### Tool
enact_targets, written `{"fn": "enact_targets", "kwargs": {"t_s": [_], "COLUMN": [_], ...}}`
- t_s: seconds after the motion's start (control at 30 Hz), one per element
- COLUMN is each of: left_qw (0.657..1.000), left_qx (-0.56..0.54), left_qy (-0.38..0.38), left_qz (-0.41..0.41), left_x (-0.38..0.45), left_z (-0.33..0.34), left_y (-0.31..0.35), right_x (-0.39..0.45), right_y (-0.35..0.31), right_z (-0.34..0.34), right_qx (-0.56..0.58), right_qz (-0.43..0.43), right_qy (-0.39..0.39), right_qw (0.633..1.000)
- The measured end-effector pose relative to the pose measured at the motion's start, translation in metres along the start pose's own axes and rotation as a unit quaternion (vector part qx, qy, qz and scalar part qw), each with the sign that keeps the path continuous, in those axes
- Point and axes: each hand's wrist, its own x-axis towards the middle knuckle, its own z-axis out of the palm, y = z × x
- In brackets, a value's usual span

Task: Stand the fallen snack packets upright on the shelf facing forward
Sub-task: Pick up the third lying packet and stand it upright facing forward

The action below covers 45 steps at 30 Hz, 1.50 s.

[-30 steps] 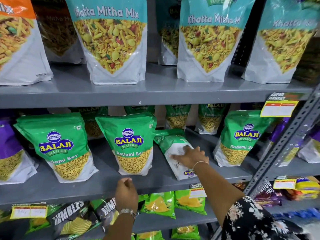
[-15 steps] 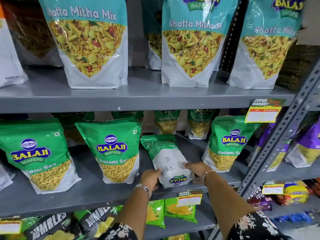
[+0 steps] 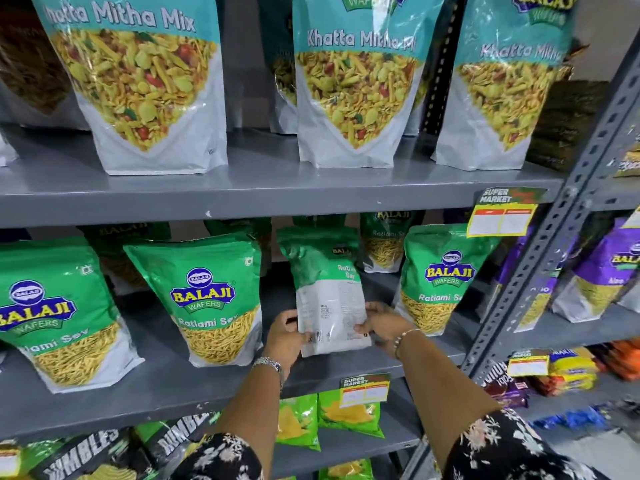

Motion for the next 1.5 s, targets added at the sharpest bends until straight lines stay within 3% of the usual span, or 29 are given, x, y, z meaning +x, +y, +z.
{"fn": "enact_targets", "kwargs": {"t_s": [0.13, 0.27, 0.43, 0.8, 1.0, 1.33, 1.4, 1.5], "left_qw": [0.999, 0.996, 0.991, 0.984, 0.976, 0.971, 0.970, 0.971], "left_qx": [-0.005, 0.031, 0.060, 0.054, 0.023, 0.024, 0.017, 0.007], "left_qy": [-0.005, 0.039, 0.073, 0.146, 0.210, 0.231, 0.232, 0.226], "left_qz": [0.039, 0.074, 0.090, 0.081, 0.052, 0.062, 0.066, 0.080], "left_x": [0.002, 0.012, 0.015, 0.014, 0.013, 0.014, 0.009, 0.002], "left_z": [0.003, 0.004, 0.000, 0.002, 0.005, 0.006, 0.005, 0.004], "left_y": [0.001, -0.006, -0.020, -0.025, -0.024, -0.028, -0.031, -0.031], "right_x": [-0.002, -0.003, 0.012, 0.008, 0.014, 0.029, 0.017, -0.013], "right_y": [0.003, 0.006, 0.012, 0.024, 0.027, 0.029, 0.023, 0.029], "right_z": [0.007, 0.013, 0.015, 0.006, 0.003, 0.010, 0.014, 0.031], "right_qx": [0.096, 0.039, 0.119, 0.160, 0.195, 0.207, 0.205, 0.125], "right_qz": [-0.038, -0.055, -0.031, -0.041, -0.049, -0.071, -0.092, -0.108], "right_qy": [0.010, 0.007, 0.043, -0.015, 0.043, 0.092, 0.129, 0.252], "right_qw": [0.995, 0.998, 0.992, 0.986, 0.979, 0.971, 0.966, 0.953]}}
